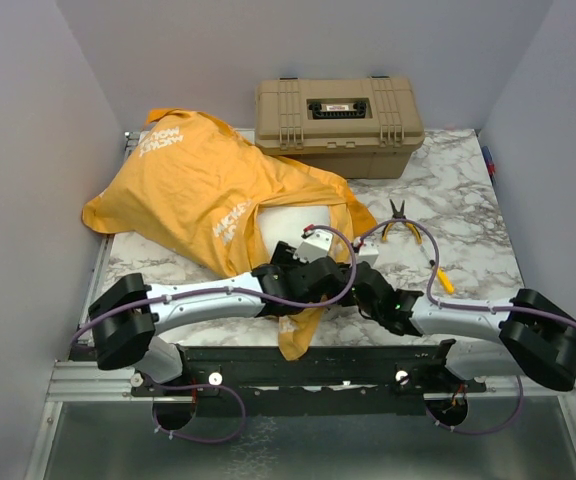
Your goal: Remove the pillowcase from the pillow
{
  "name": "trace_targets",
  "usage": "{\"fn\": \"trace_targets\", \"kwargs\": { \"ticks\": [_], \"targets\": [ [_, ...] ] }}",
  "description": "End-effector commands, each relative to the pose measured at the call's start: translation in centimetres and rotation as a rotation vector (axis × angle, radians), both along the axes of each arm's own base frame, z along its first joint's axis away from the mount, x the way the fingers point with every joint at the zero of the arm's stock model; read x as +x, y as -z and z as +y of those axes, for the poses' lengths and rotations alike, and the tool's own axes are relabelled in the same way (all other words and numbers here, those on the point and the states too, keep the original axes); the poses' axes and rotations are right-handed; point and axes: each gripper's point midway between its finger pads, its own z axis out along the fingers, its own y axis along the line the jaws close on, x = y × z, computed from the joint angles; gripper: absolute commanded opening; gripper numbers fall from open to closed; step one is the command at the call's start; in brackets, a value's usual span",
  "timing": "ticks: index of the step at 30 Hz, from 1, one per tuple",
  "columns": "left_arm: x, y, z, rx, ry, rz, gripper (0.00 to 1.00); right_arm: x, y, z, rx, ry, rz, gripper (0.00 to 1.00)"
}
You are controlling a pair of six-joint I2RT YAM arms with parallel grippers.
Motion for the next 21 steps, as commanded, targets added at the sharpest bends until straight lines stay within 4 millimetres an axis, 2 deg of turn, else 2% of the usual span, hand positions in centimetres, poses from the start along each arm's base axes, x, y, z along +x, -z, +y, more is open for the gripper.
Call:
{"fn": "trace_targets", "kwargs": {
  "ticks": [1, 8, 12, 14, 16, 21],
  "targets": [
    [0.7, 0.8, 0.0, 0.047, -0.049, -0.024, 0.85, -0.6, 1.0, 0.8, 0.039, -0.040, 0.033, 0.47],
    [0.3, 4.2, -0.6, 0.078, -0.038, 0.023, 0.83, -0.9, 2.0, 1.7, 0.057, -0.072, 0.063, 0.41],
    [0.3, 5.4, -0.3, 0.099, -0.045, 0.022, 0.75, -1.0, 2.2, 1.9, 0.065, -0.079, 0.069, 0.38],
    [0.3, 5.7, -0.4, 0.099, -0.042, 0.022, 0.65, -1.1, 2.3, 2.0, 0.068, -0.082, 0.070, 0.37],
    [0.4, 5.5, -0.6, 0.087, -0.037, 0.019, 0.51, -1.2, 2.4, 2.0, 0.067, -0.086, 0.074, 0.35],
    [0.7, 3.6, -1.7, 0.007, -0.024, -0.007, 0.15, -1.4, 2.6, 2.3, 0.076, -0.103, 0.082, 0.27]
  ]
}}
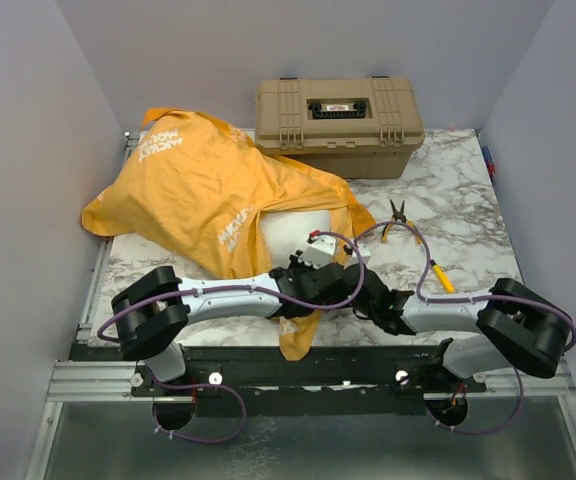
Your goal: Remove the pillowcase from the pillow
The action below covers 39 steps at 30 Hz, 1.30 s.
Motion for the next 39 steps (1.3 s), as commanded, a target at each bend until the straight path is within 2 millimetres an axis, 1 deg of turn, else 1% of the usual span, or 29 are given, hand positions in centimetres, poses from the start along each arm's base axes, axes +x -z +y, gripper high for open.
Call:
{"fn": "trace_targets", "kwargs": {
  "ticks": [1, 2, 3, 4, 6, 7, 10, 14, 17, 20, 22, 23, 25, 29, 32, 37, 39],
  "targets": [
    [-0.3, -0.6, -1.9, -0.119, 0.028, 0.008, 0.07, -0.9, 1.2, 0.0, -0.004, -0.035, 0.033, 0.24],
    [-0.2, -1.2, -2.2, -0.148, 0.029, -0.001, 0.02, -1.0, 1.3, 0.1, -0.003, -0.039, 0.036, 0.21],
    [0.0, -1.8, -2.6, -0.185, 0.028, -0.015, 0.00, -1.0, 1.3, 0.1, -0.001, -0.043, 0.038, 0.18],
    [0.3, -2.6, -3.2, -0.234, 0.025, -0.032, 0.00, -1.1, 1.3, 0.3, 0.005, -0.048, 0.040, 0.14],
    [0.9, -3.7, -3.9, -0.318, 0.020, -0.051, 0.00, -1.3, 1.2, 0.5, 0.021, -0.061, 0.040, 0.03],
    [1.2, -4.3, -4.2, -0.360, 0.017, -0.059, 0.00, -1.4, 1.0, 0.7, 0.032, -0.068, 0.037, 0.01],
    [2.3, -5.4, -5.1, -0.476, 0.007, -0.070, 0.00, -1.7, 0.3, 1.2, 0.075, -0.096, 0.025, 0.00],
    [4.0, -5.8, -5.6, -0.597, -0.033, -0.084, 0.00, -2.4, -1.7, 2.1, 0.157, -0.175, -0.035, 0.00],
    [5.2, -5.6, -5.8, -0.666, -0.060, -0.082, 0.00, -2.8, -3.2, 2.5, 0.215, -0.220, -0.086, 0.00],
    [5.8, -5.1, -6.0, -0.670, -0.067, -0.095, 0.00, -3.3, -4.6, 2.9, 0.265, -0.274, -0.136, 0.00],
    [6.0, -4.7, -6.2, -0.662, -0.070, -0.092, 0.00, -3.7, -5.2, 2.9, 0.287, -0.295, -0.159, 0.00],
    [6.3, -4.8, -6.1, -0.665, -0.075, -0.093, 0.00, -4.0, -5.2, 3.0, 0.286, -0.318, -0.161, 0.00],
    [6.9, -5.8, -5.9, -0.693, -0.087, -0.111, 0.00, -4.1, -4.7, 3.1, 0.257, -0.338, -0.151, 0.00],
    [8.4, -9.5, -5.6, -0.770, -0.097, -0.176, 0.00, -4.1, -3.1, 3.0, 0.228, -0.324, -0.102, 0.00],
    [9.0, -12.0, -5.4, -0.817, -0.100, -0.216, 0.00, -4.0, -2.1, 2.9, 0.208, -0.306, -0.076, 0.00],
    [10.0, -15.4, -4.7, -0.947, -0.109, -0.260, 0.00, -3.9, -1.2, 2.6, 0.183, -0.287, -0.056, 0.00],
    [10.3, -16.4, -4.3, -0.988, -0.116, -0.278, 0.00, -3.5, -0.9, 2.2, 0.163, -0.262, -0.061, 0.00]
  ]
}}
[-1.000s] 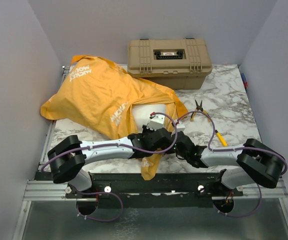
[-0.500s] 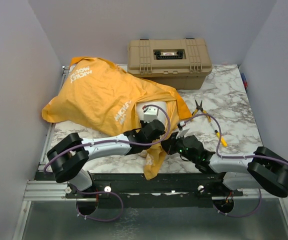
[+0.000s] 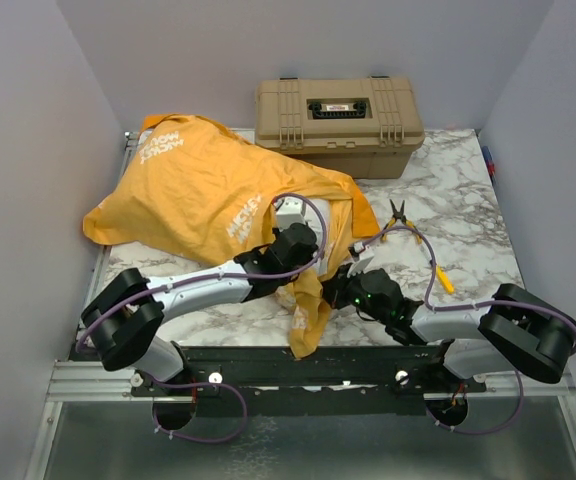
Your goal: Remove the pillowcase from the pillow
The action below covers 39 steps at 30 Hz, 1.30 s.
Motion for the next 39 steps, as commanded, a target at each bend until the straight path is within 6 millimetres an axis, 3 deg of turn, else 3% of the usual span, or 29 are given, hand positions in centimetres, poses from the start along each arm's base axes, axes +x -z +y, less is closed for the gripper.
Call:
{"fn": "trace_targets", "kwargs": {
  "ticks": [1, 13, 19, 24, 30, 33, 36, 39],
  "targets": [
    [3.4, -11.5, -1.1, -0.380, -0.063, -0.210, 0.00, -2.4, 2.9, -0.1, -0.072, -0.079, 0.092, 0.00],
    [3.7, -18.4, 2.4, -0.550, -0.076, -0.298, 0.00, -1.9, 4.5, -1.8, -0.132, 0.013, 0.133, 0.00],
    [0.8, -21.1, 1.4, -0.530, 0.127, -0.264, 0.00, -1.2, 4.6, -2.6, -0.143, 0.091, 0.149, 0.00],
    [-3.7, -18.9, 2.5, -0.396, 0.282, -0.162, 0.00, -0.3, 4.4, -3.5, -0.155, 0.175, 0.154, 0.00],
    [-8.2, -13.5, 8.3, -0.213, 0.258, -0.040, 0.00, 0.3, 3.4, -4.1, -0.137, 0.228, 0.153, 0.00],
    [-9.8, -11.2, 11.0, -0.167, 0.208, 0.011, 0.00, 0.7, 3.0, -4.6, -0.142, 0.261, 0.153, 0.00],
    [-10.6, -8.8, 12.3, -0.152, 0.161, 0.062, 0.00, 1.0, 1.6, -4.2, -0.141, 0.240, 0.124, 0.01],
    [-10.5, -6.6, 12.6, -0.130, 0.136, 0.099, 0.00, 1.0, -1.2, -2.7, -0.131, 0.143, 0.053, 0.13]
  ]
}}
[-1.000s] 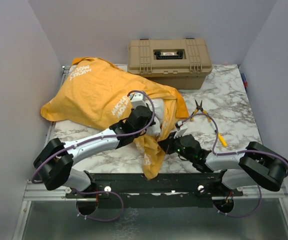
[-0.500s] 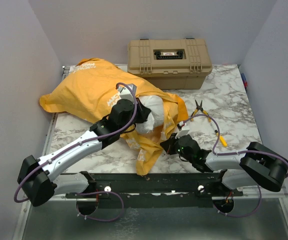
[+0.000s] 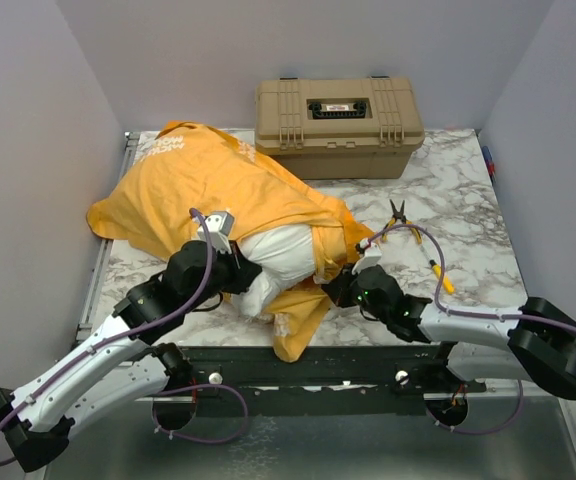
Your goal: Remove the pillowcase from the pillow
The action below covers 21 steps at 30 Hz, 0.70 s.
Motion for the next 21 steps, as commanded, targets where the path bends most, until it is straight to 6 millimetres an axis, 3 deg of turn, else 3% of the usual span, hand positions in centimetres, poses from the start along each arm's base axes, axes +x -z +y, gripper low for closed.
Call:
{"fn": "trace_targets", "kwargs": {
  "ticks": [1, 7, 11, 17, 21],
  "targets": [
    [0.5, 3.2, 1.5, 0.064, -0.086, 0.054, 0.00, 0.1, -2.4, 0.2, -0.066, -0.085, -0.072, 0.19],
    [1.6, 3.5, -0.2, 0.082, -0.042, 0.027, 0.00, -1.3, -7.2, 0.8, -0.060, -0.223, -0.163, 0.50],
    [1.9, 3.3, -0.7, 0.076, -0.026, 0.010, 0.00, -2.0, -9.5, 0.5, -0.076, -0.269, -0.189, 0.63],
    [1.7, 3.3, -0.6, 0.069, -0.024, 0.006, 0.00, -1.4, -11.7, 0.7, -0.114, -0.280, -0.227, 0.69],
    [1.7, 3.0, -0.4, 0.057, -0.033, -0.001, 0.00, 0.7, -11.1, 1.0, -0.201, -0.224, -0.209, 0.67]
  ]
}}
